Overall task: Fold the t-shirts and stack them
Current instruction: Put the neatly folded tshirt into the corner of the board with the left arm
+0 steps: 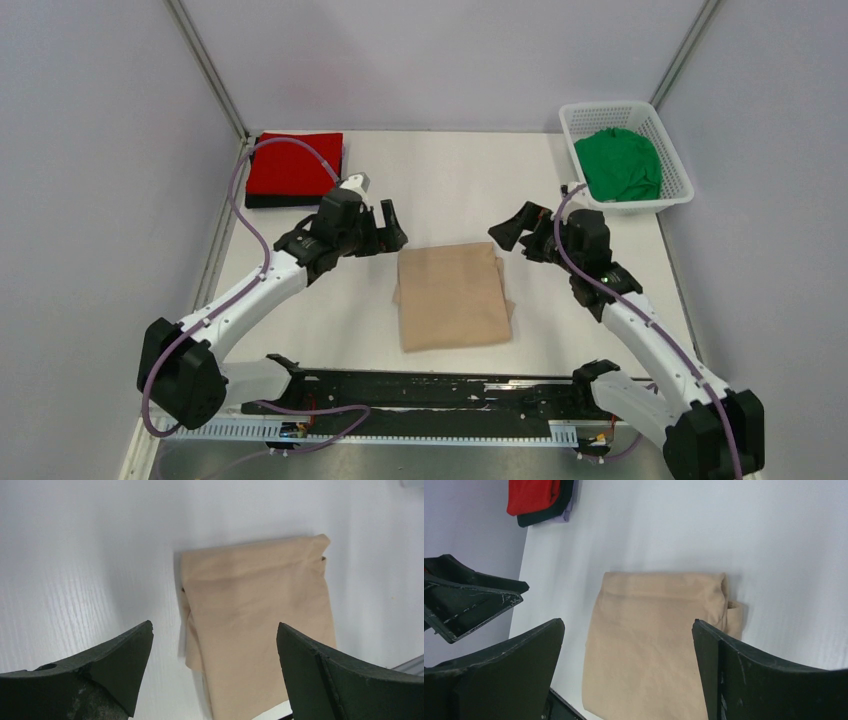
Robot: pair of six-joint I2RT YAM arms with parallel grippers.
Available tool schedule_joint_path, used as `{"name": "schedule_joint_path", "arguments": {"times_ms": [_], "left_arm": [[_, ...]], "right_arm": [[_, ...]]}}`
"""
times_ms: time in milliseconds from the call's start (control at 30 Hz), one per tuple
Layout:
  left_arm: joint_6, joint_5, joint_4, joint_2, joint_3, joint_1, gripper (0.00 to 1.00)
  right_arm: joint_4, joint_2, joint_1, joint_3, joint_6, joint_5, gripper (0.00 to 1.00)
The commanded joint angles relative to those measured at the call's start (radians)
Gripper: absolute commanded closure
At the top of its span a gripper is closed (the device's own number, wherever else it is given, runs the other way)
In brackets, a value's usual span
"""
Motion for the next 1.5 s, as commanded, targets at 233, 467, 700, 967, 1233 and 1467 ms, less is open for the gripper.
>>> {"name": "schedule_joint_path", "arguments": {"times_ms": [233,467,700,967,1233,1467], "left_arm": [[-0.049,0.098,0.058,0.201,-0.040,-0.007,0.00],[-0.104,0.107,0.062,0.317,-0.046,-0.101,0.00],[-0.184,-0.043,-0.088,0.411,0.010,-0.254,0.07],[-0.252,-0.161,-0.154,0.538,0.087,-0.321,0.34],[-0.203,-0.255,-0.198,0.673,0.194,-0.327,0.96],[0.005,-0.640,-0.381,0.729,0.431,-0.318,1.00]], "right_arm": [[-0.116,-0.285,-0.001,-0.149,0.041,0.284,0.00],[-0.147,-0.285,-0.002,-0.142,0.025,0.315,0.00],[-0.159,-0.276,-0.002,-0.142,0.015,0.330,0.00],[-0.165,-0.291,-0.002,-0.147,0.011,0.346,0.00],[-0.174,-0.315,-0.003,-0.150,0.007,0.371,0.00],[-0.174,-0.322,-0.002,-0.150,0.001,0.373,0.00]]}}
